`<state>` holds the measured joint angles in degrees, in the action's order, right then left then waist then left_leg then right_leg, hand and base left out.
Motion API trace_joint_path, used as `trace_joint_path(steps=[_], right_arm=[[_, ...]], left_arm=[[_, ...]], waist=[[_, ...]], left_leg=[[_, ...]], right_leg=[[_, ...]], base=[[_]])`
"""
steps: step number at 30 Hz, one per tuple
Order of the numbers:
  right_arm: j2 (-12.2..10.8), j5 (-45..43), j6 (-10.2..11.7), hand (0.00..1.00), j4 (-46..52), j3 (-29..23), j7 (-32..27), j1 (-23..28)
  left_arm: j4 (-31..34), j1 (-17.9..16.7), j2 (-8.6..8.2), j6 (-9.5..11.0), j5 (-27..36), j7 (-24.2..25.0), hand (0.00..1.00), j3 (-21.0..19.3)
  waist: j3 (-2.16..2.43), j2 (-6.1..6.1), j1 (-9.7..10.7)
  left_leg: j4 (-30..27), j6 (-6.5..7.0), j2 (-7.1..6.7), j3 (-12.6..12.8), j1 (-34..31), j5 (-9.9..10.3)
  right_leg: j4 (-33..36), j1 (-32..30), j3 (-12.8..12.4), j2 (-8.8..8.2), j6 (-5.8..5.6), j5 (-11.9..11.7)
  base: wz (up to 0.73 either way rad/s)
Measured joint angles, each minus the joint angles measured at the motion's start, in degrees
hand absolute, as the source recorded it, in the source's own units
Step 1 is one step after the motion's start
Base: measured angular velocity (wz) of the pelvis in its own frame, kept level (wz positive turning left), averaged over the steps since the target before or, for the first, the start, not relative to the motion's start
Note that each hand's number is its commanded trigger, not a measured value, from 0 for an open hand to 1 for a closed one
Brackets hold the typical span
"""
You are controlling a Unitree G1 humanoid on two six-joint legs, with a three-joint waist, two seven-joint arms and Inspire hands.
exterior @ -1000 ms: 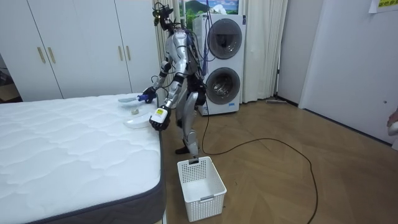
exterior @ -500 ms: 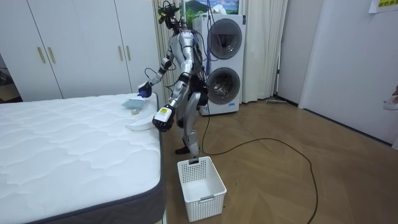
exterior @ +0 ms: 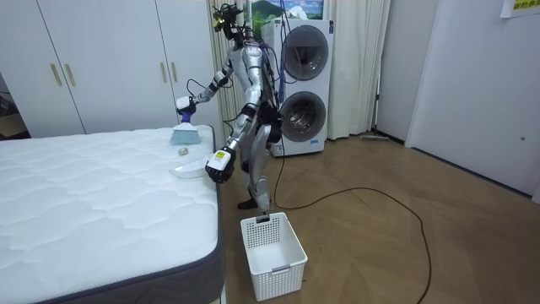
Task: Clean bed
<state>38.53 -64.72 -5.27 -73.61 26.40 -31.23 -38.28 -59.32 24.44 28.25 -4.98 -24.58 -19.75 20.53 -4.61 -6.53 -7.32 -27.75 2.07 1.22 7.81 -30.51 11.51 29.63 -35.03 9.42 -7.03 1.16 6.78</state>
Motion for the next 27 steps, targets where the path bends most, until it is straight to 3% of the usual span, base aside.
trace_joint_path(steps=[5,15,27], right_arm=[[0.0,-5.0,-1.9,1.0,3.8,2.1,0.0,-0.2],[0.0,-14.9,-3.1,1.0,10.0,6.1,0.2,-2.5],[0.0,-19.0,-4.8,1.0,19.1,6.2,6.1,-2.5]], left_arm=[[0.4,0.1,0.02,-0.2,-1.8,0.1,1.0,0.0],[0.7,0.5,0.32,-1.4,-4.0,0.1,1.0,0.1],[3.7,-0.4,2.08,-4.2,-12.4,-1.2,1.0,-0.2]], waist=[[0.06,-0.52,-0.8],[0.04,-2.33,-0.7],[0.11,-2.25,0.5]], left_leg=[[0.0,-0.09,0.08,0.1,0.1,-0.1],[0.4,-0.11,0.13,0.2,0.9,0.0],[0.3,-0.1,0.55,0.4,0.7,-0.1]], right_leg=[[-0.1,0.0,0.1,0.14,0.0,-0.2],[-1.0,1.1,0.2,0.39,-0.03,-0.6],[-3.0,2.0,0.9,1.03,-0.09,-1.3]], base=[[0.0],[0.0],[0.0]])
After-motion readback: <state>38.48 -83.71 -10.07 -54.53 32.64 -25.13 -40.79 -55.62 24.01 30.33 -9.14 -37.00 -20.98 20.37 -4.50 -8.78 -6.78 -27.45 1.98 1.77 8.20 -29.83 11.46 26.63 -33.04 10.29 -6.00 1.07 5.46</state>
